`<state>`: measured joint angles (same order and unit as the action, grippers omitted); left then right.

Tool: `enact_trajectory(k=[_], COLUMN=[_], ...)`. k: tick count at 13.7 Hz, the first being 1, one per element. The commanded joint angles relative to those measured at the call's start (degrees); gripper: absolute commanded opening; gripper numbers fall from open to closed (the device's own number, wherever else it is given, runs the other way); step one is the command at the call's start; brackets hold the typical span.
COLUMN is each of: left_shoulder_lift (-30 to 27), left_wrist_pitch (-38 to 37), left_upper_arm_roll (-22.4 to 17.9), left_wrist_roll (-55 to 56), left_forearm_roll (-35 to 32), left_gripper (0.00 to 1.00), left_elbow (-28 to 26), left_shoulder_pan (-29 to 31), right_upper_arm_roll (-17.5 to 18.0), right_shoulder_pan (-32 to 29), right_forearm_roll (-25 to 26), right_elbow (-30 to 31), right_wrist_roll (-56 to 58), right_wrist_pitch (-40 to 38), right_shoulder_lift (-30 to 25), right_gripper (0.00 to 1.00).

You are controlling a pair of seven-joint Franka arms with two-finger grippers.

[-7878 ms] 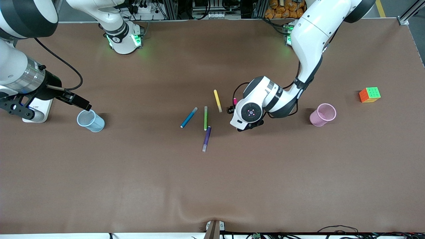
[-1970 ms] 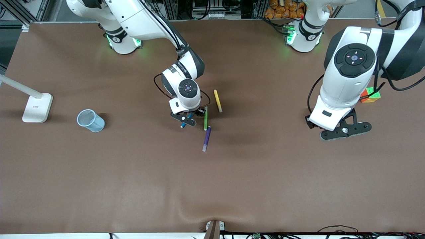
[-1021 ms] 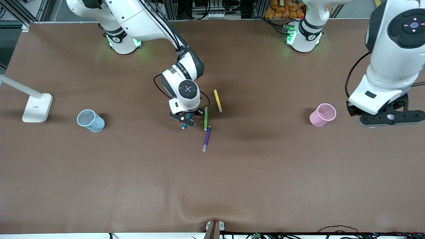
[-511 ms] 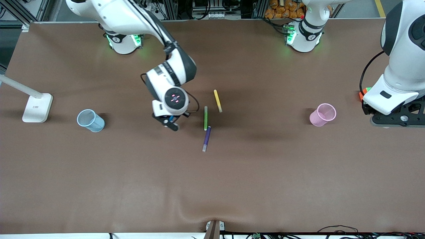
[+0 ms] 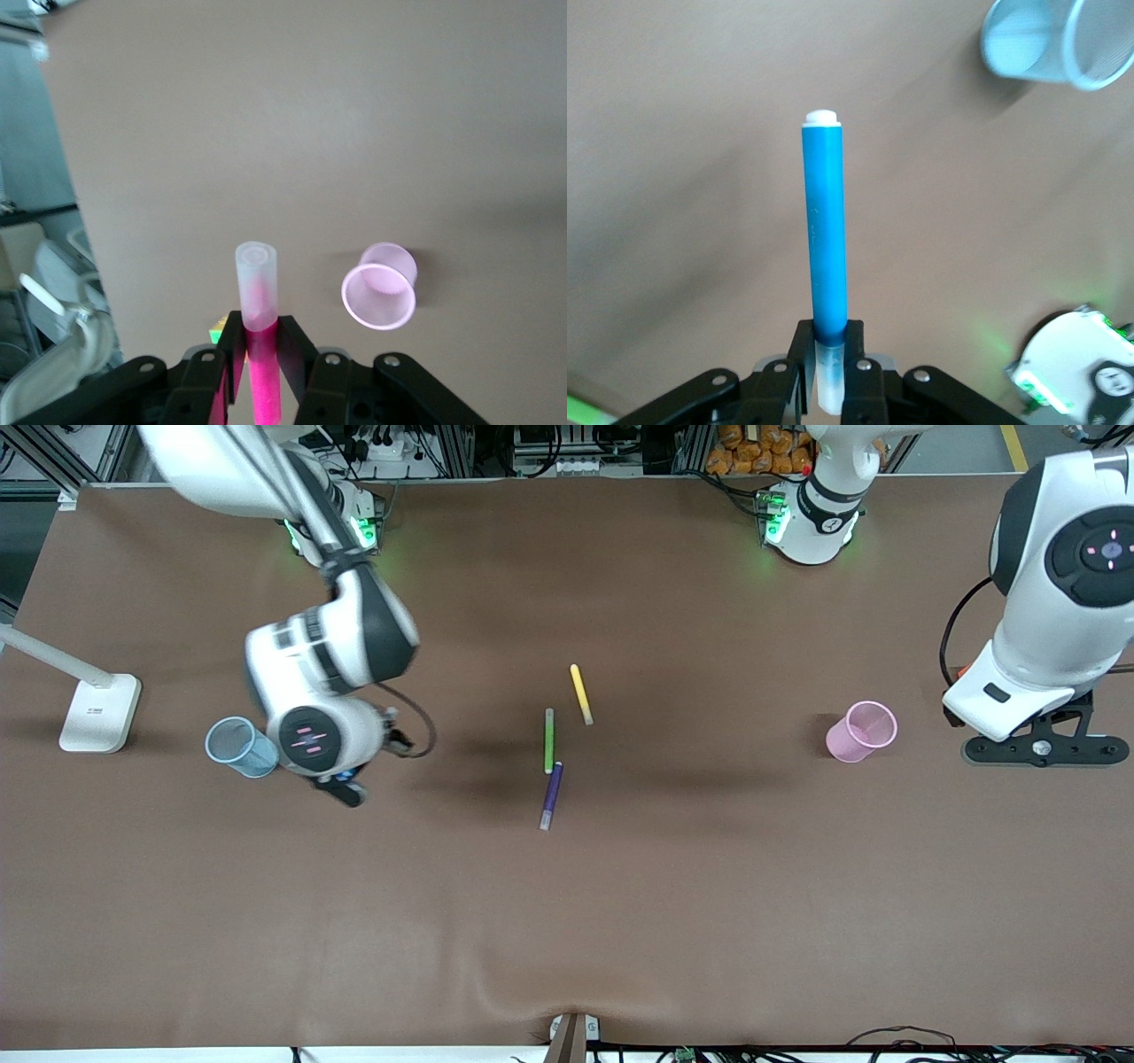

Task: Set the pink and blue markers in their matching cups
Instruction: 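Carry the pink marker toward the pink cup while the right gripper carries blue marker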

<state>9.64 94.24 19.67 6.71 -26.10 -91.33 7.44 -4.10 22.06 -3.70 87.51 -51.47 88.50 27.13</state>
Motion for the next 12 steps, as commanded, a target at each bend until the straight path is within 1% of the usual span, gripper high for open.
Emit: enact_trajectory(k=[1,2,3,5,6,8,10,12], left_shoulder_lift=[-2.35,-3.13,-4.44,-9.09,-10.51,-12.18,-13.5,-14.29], left_wrist_pitch=[0.42,1.03,3.73,12.76,16.03,19.56,23.69,27.64], left_upper_arm_roll=[0.72,0.8,0.81,0.72,0.72,0.72,0.72,0.8], left_wrist_roll=[0.68,1.03,1.55,3.74,5.41,6.13,6.65,13.21], left_forearm_roll=[1.75,2.01,2.1,2.11,2.11,2.1,2.11,2.02], left_gripper=[0.0,0.0,0.0,0.0,0.0,0.0,0.0,0.0], left_elbow=[-4.46,-6.12,-9.1,-18.4,-21.84,-25.72,-29.76,-33.28], left_shoulder_pan=[1.43,1.43,1.43,1.52,2.04,2.4,2.49,2.93], right_upper_arm_roll=[1.47,1.38,1.38,1.47,1.47,1.47,1.47,1.38], right_shoulder_pan=[-6.66,-7.72,-9.47,-13.16,-15.01,-20.1,-24.32,-26.88], right_forearm_roll=[-0.52,-0.52,-0.52,-1.48,-2.36,-4.64,-5.27,-6.49], right_elbow=[0.12,0.03,0.12,0.12,0.03,0.03,0.12,0.21], right_wrist_roll=[3.66,3.66,3.83,6.62,9.52,14.36,21.12,24.22], right_wrist_pitch=[-2.45,-2.63,-3.15,-4.2,-5.08,-6.31,-8.68,-9.48], right_shoulder_lift=[-1.38,-1.38,-1.38,-1.29,-1.29,-1.11,-0.85,-0.67], right_gripper=[0.0,0.0,0.0,0.0,0.0,0.0,0.0,0.0])
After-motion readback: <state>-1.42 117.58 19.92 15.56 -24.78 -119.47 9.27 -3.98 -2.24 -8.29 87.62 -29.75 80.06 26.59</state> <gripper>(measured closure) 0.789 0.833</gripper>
